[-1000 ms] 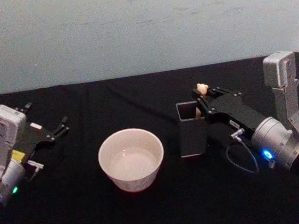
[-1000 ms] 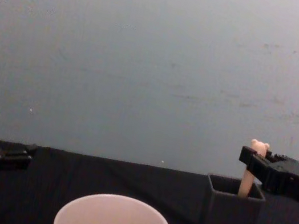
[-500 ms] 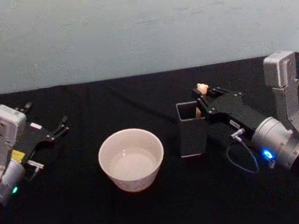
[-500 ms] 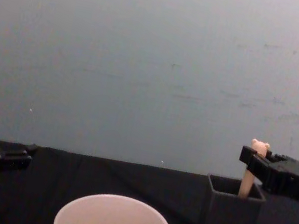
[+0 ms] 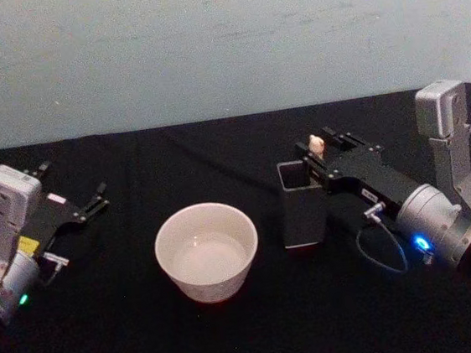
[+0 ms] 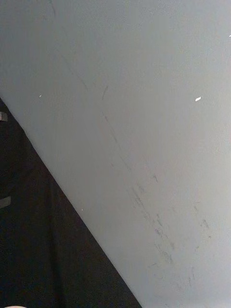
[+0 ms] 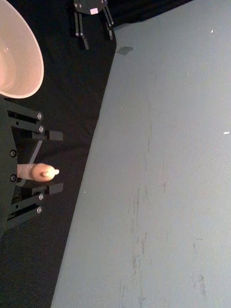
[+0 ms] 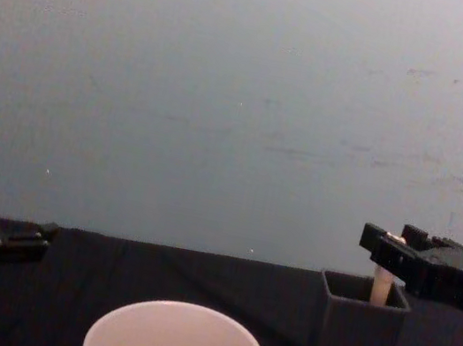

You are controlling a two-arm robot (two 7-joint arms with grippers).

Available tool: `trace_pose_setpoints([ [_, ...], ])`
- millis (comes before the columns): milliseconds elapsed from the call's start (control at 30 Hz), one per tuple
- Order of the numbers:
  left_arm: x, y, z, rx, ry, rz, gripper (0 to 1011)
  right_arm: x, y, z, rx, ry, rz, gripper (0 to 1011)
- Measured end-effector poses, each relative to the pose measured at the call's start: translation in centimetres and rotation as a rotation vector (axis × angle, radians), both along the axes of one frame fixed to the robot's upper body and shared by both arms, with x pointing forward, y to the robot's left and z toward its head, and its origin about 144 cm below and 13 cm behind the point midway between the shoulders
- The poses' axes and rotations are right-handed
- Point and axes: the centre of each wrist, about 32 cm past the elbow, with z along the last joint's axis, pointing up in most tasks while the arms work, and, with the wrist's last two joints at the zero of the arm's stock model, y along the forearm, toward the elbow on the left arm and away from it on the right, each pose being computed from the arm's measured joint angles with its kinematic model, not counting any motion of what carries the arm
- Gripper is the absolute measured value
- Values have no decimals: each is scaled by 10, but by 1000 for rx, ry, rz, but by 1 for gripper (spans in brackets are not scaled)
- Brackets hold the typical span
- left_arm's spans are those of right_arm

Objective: Pick up the stirring spoon with one hand, stir inside the cup, then place it back in its original position.

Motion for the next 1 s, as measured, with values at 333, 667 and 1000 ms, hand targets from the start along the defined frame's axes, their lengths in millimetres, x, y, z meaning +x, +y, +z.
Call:
trace_pose_setpoints([
  [333, 0, 0, 0, 0, 0, 0, 1001, 0, 0, 0, 0, 0, 1, 818],
  [667, 0, 0, 0, 0, 0, 0, 1001, 0, 0, 0, 0, 0, 1, 1000],
  [1000, 0, 0, 0, 0, 0, 0, 1001, -4, 6, 5, -68, -120, -78, 1000],
])
